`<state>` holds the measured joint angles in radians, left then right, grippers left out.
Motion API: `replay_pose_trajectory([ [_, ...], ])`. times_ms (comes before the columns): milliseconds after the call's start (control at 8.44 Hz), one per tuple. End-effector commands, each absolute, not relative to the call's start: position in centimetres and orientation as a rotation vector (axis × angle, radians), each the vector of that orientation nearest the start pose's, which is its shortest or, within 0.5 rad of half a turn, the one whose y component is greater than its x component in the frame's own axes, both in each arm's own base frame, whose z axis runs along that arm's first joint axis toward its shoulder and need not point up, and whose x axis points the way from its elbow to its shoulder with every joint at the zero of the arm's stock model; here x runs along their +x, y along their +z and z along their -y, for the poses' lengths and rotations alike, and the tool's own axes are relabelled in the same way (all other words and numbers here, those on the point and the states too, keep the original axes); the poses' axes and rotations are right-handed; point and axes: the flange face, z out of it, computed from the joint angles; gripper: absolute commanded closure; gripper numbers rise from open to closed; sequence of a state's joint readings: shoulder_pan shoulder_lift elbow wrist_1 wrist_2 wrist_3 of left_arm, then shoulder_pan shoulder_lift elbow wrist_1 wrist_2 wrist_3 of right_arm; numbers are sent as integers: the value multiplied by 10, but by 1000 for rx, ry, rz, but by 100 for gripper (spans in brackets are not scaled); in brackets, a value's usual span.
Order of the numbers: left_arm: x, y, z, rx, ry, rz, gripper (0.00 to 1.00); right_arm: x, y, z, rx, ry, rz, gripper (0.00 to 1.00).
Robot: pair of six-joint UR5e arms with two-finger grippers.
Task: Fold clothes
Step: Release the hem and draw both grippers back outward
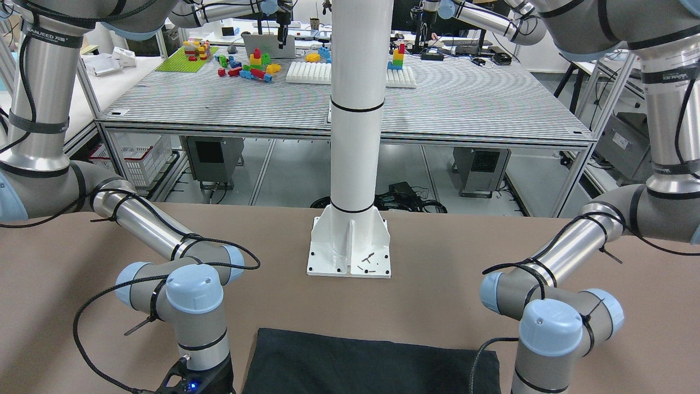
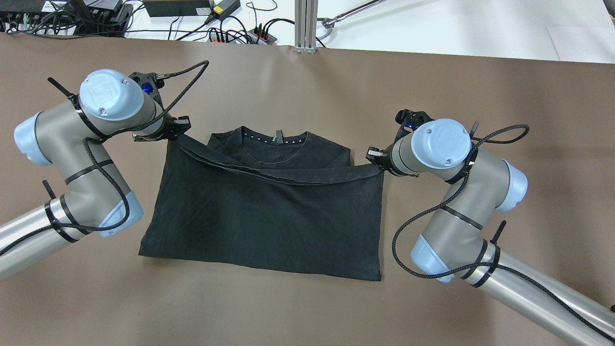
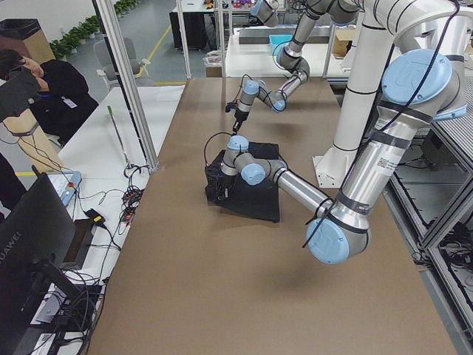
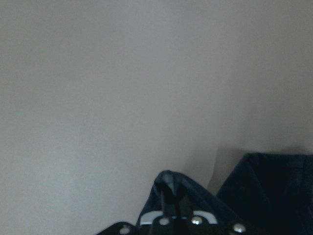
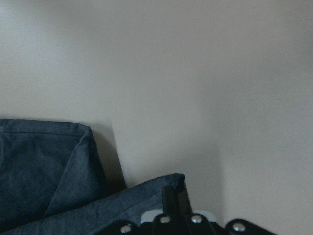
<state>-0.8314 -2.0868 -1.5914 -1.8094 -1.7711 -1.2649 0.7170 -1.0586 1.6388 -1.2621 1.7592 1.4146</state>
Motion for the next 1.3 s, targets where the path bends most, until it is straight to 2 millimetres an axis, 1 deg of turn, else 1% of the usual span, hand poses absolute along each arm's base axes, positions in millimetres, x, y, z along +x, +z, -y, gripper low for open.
replay_pose_trajectory([
  [0, 352, 318, 582, 350, -276, -777, 5, -409, 278, 532, 266, 392, 925, 6],
  [119, 335, 321, 575, 319, -239, -814, 5, -406, 276, 532, 276, 378, 923, 6],
  [237, 320, 329, 563, 279, -191, -850, 5, -405, 281, 531, 278, 368, 918, 6],
  [356, 308, 340, 544, 278, -163, -864, 5, -405, 283, 530, 280, 362, 919, 6],
  [474, 301, 356, 529, 283, -153, -878, 5, -406, 282, 529, 281, 360, 921, 6],
  [593, 299, 381, 509, 277, -118, -919, 5, -406, 282, 529, 280, 359, 922, 6],
  [711, 306, 410, 482, 272, -70, -955, 5, -408, 285, 527, 278, 357, 917, 6],
  [830, 310, 428, 462, 271, -39, -976, 5, -409, 288, 526, 274, 355, 914, 6],
  [948, 323, 434, 446, 251, -14, -990, 5, -410, 290, 524, 273, 356, 911, 6],
  [1185, 350, 435, 421, 231, 49, -1013, 5, -414, 290, 520, 271, 350, 912, 6],
])
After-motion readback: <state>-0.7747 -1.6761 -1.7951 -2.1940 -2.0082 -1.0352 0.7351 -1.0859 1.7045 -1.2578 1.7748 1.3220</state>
